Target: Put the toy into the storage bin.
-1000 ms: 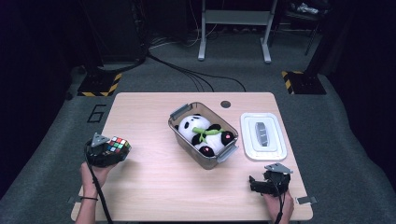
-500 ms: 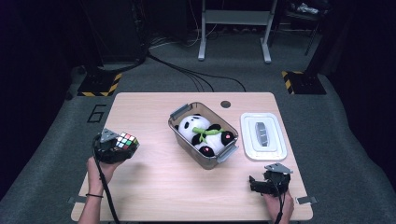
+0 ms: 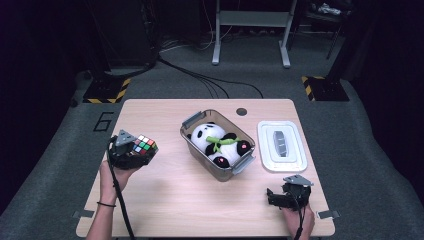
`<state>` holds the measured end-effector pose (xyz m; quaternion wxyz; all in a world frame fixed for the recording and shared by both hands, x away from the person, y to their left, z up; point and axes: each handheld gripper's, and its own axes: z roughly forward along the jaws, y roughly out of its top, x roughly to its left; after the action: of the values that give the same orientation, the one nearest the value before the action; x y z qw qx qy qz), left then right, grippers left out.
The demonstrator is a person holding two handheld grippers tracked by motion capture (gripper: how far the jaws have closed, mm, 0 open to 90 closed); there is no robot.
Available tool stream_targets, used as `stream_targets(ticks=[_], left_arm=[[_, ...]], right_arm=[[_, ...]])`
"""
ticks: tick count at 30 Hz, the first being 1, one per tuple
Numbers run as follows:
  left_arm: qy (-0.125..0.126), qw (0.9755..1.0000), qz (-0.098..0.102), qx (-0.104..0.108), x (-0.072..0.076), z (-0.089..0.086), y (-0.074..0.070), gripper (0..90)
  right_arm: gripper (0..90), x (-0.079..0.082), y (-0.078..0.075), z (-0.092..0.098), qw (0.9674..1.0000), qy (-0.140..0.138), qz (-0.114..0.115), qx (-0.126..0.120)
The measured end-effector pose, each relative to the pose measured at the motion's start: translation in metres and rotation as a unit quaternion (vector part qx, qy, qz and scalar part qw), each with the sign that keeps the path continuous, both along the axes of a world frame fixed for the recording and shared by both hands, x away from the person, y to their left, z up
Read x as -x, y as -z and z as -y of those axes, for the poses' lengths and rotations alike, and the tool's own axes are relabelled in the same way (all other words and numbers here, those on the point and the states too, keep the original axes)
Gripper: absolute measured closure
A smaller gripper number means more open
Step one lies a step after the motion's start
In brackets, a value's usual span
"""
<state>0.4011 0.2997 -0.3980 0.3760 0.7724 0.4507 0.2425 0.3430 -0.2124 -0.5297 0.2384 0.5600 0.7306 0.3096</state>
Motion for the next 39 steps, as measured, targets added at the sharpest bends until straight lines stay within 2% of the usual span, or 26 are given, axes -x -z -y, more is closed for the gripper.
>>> stream_targets(ticks=[9,14,18,23,31,39], left_arm=[[0.031,0.9994,0.010,-0.007,-0.010,0.023,-0.020,34.0],[0.054,0.9983,0.015,-0.016,-0.015,0.040,-0.029,34.0],[0.067,0.9975,0.017,-0.011,-0.019,0.053,-0.033,34.0],[0.083,0.9963,0.019,-0.016,-0.022,0.069,-0.040,34.0],[0.093,0.9953,0.026,-0.003,-0.027,0.091,-0.049,34.0],[0.112,0.9936,0.017,0.004,-0.034,0.119,-0.052,34.0]], right_arm=[[0.2,0.000,0.000,0.000,1.0000,0.000,0.000,0.000],[0.2,0.000,0.000,0.000,1.0000,0.000,0.000,0.000],[0.2,0.000,0.000,0.000,1.0000,0.000,0.000,0.000],[0.2,0.000,0.000,0.000,1.0000,0.000,0.000,0.000],[0.2,0.000,0.000,0.000,1.0000,0.000,0.000,0.000],[0.2,0.000,0.000,0.000,1.0000,0.000,0.000,0.000]])
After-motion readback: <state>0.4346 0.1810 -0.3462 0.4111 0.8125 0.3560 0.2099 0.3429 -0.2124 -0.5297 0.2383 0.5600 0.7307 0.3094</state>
